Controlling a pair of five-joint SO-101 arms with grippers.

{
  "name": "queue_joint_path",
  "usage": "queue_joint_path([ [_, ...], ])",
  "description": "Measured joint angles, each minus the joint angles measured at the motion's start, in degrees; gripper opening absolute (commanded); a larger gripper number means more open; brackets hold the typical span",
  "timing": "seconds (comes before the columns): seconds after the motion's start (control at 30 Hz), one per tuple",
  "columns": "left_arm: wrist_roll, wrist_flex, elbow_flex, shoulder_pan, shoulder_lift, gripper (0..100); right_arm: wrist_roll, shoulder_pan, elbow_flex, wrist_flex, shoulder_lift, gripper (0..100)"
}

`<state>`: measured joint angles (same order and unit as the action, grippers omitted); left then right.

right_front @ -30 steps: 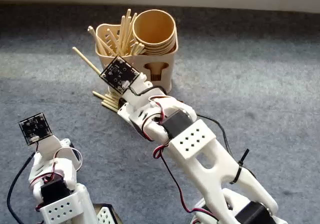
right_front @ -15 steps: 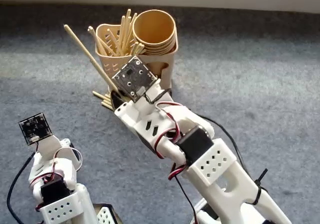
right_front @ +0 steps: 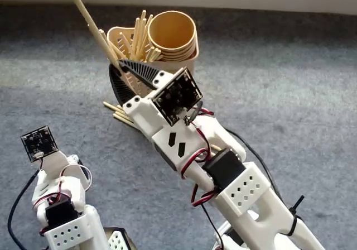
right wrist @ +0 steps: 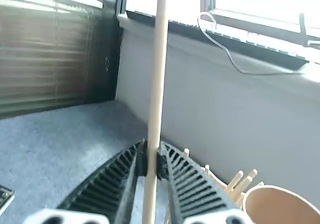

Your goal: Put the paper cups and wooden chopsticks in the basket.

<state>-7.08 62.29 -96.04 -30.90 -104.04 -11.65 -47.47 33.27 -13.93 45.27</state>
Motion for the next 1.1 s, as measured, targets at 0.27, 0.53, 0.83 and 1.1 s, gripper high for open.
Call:
queue_joint_path([
  [0.27, 0.0, 0.0, 0.0, 0.0, 0.0, 1, 0.0, -0.2, 0.0, 15.1, -3.9, 0.5],
  [0.53, 0.0, 0.0, 0.0, 0.0, 0.0, 1, 0.0, 1.1, 0.0, 30.0, -12.4, 0.5],
  [0.83, 0.0, 0.0, 0.0, 0.0, 0.0, 1, 0.0, 5.1, -1.4, 39.4, -23.1, 0.5],
  [1.1, 0.0, 0.0, 0.0, 0.0, 0.0, 1, 0.0, 5.5, -7.1, 40.8, -25.1, 0.5],
])
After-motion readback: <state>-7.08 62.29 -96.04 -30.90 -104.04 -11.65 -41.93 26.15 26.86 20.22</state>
